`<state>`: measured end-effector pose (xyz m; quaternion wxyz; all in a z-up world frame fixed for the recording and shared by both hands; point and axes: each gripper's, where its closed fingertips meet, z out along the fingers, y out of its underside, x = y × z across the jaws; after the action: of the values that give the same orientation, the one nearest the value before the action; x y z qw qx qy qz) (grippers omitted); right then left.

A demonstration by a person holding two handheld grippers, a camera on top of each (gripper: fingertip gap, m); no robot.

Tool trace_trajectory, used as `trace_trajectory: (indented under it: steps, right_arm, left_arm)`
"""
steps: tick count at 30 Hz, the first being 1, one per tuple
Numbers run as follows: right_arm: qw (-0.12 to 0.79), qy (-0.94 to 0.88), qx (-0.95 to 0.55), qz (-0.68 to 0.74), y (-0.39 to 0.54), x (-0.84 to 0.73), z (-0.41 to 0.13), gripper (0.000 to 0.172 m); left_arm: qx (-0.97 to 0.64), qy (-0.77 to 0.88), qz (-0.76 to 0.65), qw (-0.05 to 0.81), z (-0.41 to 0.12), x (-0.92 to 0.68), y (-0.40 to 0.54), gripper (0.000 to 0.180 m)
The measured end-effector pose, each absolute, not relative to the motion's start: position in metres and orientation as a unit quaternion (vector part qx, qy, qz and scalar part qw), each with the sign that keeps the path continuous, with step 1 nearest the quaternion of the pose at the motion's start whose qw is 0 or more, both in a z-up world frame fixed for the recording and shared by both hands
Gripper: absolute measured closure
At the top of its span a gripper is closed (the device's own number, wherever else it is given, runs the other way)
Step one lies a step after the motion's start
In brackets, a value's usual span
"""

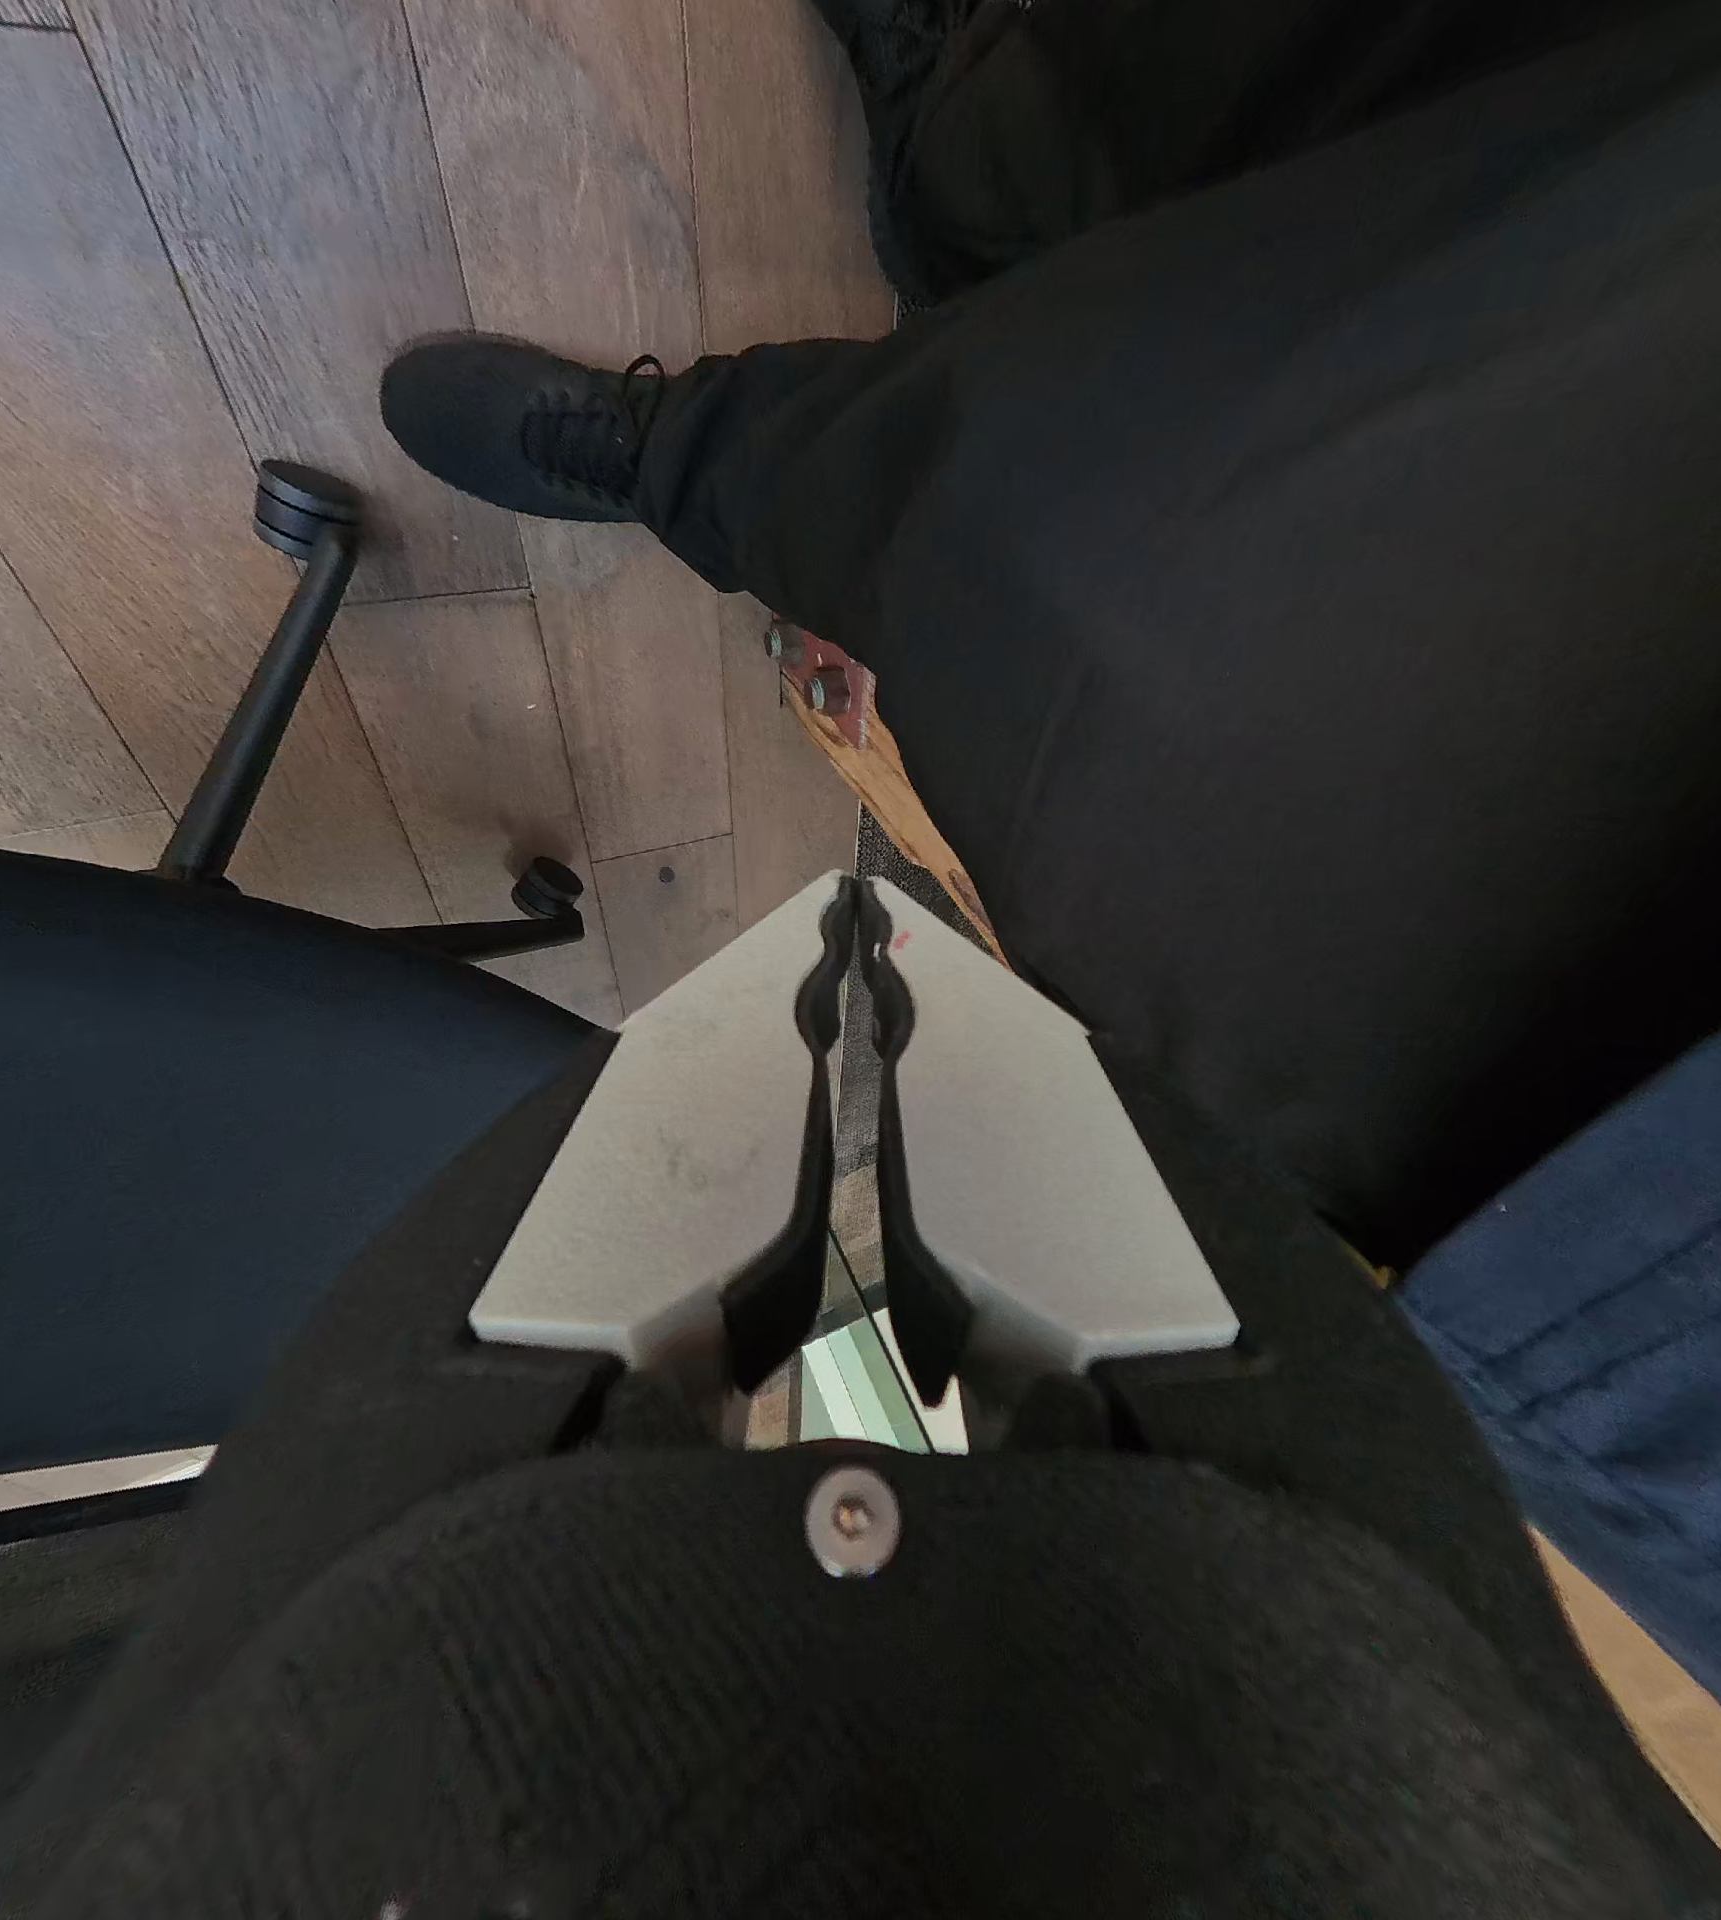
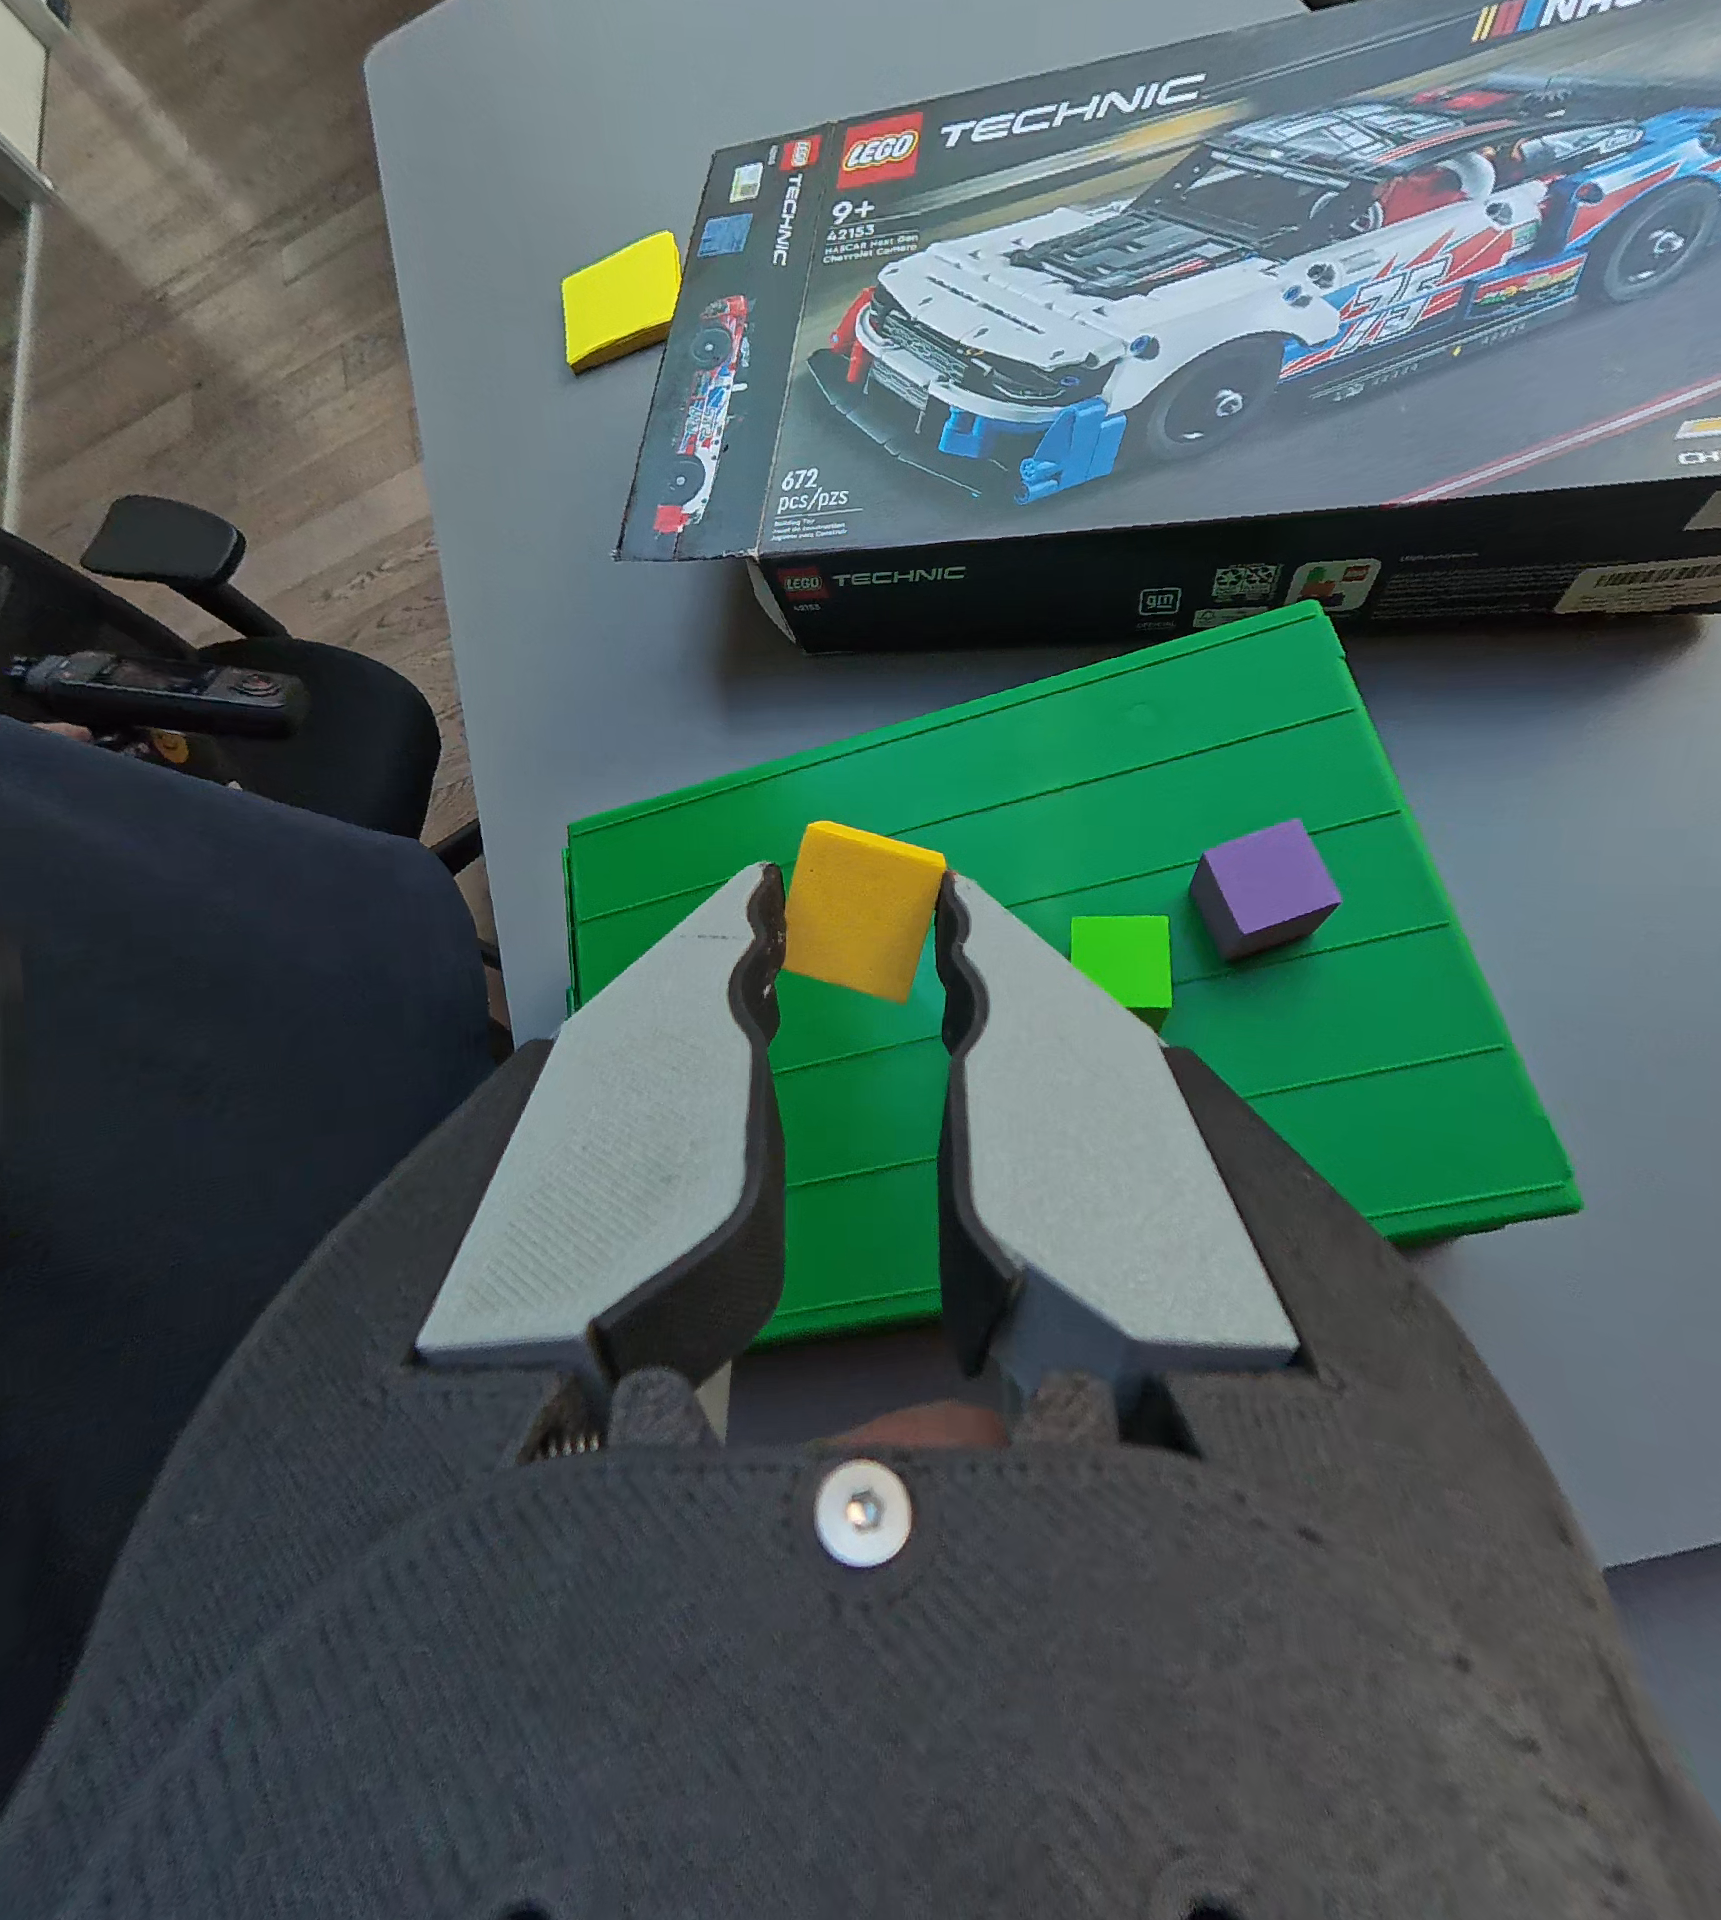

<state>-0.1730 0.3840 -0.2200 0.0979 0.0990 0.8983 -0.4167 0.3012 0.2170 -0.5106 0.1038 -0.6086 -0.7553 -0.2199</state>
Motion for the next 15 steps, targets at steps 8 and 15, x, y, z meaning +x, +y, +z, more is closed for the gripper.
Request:
trace_trajectory:
  steps: [8, 15]
  right_arm:
    - [0.069, 0.904, 0.126, -0.403, 0.4, -0.184, -0.228, 0.145]
    - [0.037, 0.919, 0.121, -0.373, 0.41, -0.184, -0.243, 0.145]
  left_arm:
    - [-0.614, -0.751, -0.222, 0.104, -0.512, 0.3, 0.217, 0.18]
    - [-0.611, -0.753, -0.22, 0.108, -0.512, 0.299, 0.22, 0.18]
